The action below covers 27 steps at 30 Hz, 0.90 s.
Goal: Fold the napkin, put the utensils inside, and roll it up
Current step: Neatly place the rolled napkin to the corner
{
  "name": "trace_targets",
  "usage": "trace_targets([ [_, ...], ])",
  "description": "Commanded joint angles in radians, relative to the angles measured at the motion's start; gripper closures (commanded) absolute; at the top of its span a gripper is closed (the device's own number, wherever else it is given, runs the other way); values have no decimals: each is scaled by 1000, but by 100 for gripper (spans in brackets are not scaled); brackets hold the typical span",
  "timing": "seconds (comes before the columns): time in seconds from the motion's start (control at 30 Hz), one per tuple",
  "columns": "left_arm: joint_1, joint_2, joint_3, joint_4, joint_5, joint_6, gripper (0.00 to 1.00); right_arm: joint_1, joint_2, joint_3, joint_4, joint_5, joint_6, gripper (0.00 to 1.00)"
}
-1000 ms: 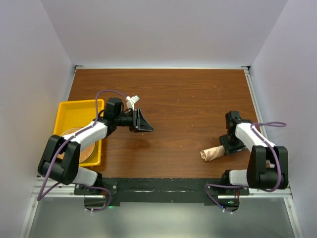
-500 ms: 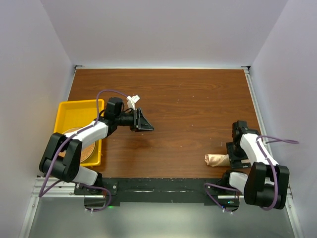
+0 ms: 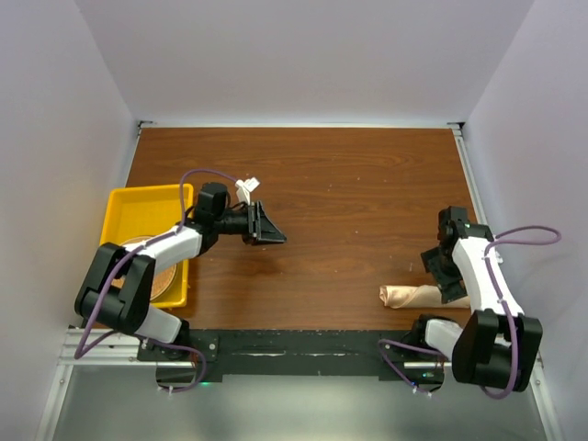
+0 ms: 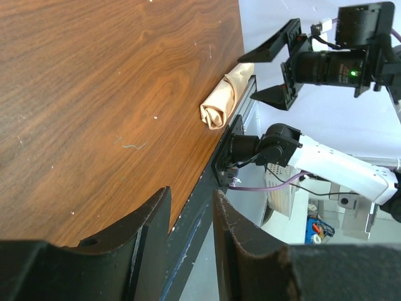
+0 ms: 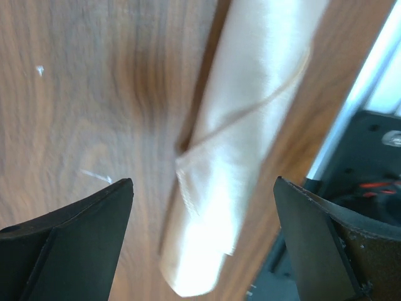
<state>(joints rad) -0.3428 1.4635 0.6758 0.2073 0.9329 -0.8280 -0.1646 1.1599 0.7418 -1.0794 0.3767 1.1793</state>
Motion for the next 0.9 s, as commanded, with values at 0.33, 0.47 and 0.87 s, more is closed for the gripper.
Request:
trace_targets([
  [0.33, 11, -52, 188, -321, -164, 274, 57, 222, -121, 332, 27, -38, -569, 2],
  [0.47, 34, -81, 185, -338, -203, 273, 53, 433, -108, 428, 47, 37, -621, 2],
  [0.87, 99, -388, 139, -439, -520, 181, 45, 462, -202, 407, 136, -70, -819, 2],
])
